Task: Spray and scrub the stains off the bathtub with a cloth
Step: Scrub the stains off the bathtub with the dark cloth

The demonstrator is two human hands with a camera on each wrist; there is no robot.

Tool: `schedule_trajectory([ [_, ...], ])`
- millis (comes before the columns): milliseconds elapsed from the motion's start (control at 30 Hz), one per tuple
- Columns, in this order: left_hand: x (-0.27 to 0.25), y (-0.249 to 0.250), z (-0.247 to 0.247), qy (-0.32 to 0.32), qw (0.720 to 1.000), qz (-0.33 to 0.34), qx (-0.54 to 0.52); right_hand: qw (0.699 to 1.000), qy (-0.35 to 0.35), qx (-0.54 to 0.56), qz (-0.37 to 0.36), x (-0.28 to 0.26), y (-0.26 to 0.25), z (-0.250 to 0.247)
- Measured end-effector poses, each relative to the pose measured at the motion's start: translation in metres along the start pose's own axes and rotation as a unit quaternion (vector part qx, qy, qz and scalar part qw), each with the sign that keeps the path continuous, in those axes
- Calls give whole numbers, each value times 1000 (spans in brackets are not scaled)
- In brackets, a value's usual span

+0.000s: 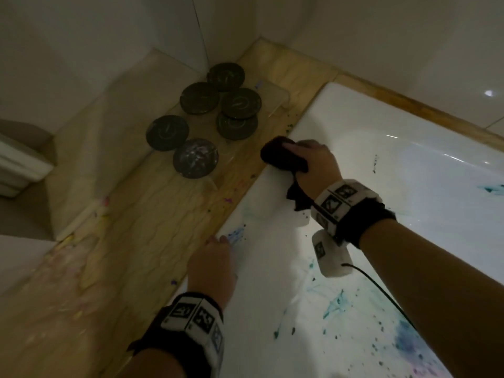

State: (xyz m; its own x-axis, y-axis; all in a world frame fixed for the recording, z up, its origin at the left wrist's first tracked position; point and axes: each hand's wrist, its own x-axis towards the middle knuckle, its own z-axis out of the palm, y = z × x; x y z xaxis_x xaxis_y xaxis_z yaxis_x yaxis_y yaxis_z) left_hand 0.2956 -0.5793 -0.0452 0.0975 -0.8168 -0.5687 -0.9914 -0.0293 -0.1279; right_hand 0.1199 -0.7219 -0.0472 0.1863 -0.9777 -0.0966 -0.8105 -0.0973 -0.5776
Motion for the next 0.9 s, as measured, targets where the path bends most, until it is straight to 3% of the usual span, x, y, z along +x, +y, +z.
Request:
schedule_trajectory([
  [67,0,1,-1,-4,1000,-4,18,993,-89,-80,-17,2,-10,10],
  [133,3,2,1,-2,1000,-11,25,982,-121,-130,-61,-10,-12,27],
  [333,1,1,6,-1,1000,-5,1,978,-16,-39,-205,-57,7,55],
  [400,0,1,6,11,1000,0,1,979,-50,-30,-193,-56,4,47],
  [467,1,1,5,14,1000,1,0,989,-76,-14,-127,-46,5,32],
  [600,0,2,2,23,1000,-6,-14,996,39,8,-83,-23,-5,19],
  [667,0,3,2,24,1000,-7,-14,995,-47,-56,-64,-15,-16,29],
  [700,0,2,3,25,1000,-3,-15,988,-95,-97,-73,-17,-21,36],
  [767,1,1,5,20,1000,1,-22,978,-124,-122,-117,-31,-29,50],
  [900,-2,-1,9,53,997,-2,-55,979,-96,-65,-166,-75,-32,60],
])
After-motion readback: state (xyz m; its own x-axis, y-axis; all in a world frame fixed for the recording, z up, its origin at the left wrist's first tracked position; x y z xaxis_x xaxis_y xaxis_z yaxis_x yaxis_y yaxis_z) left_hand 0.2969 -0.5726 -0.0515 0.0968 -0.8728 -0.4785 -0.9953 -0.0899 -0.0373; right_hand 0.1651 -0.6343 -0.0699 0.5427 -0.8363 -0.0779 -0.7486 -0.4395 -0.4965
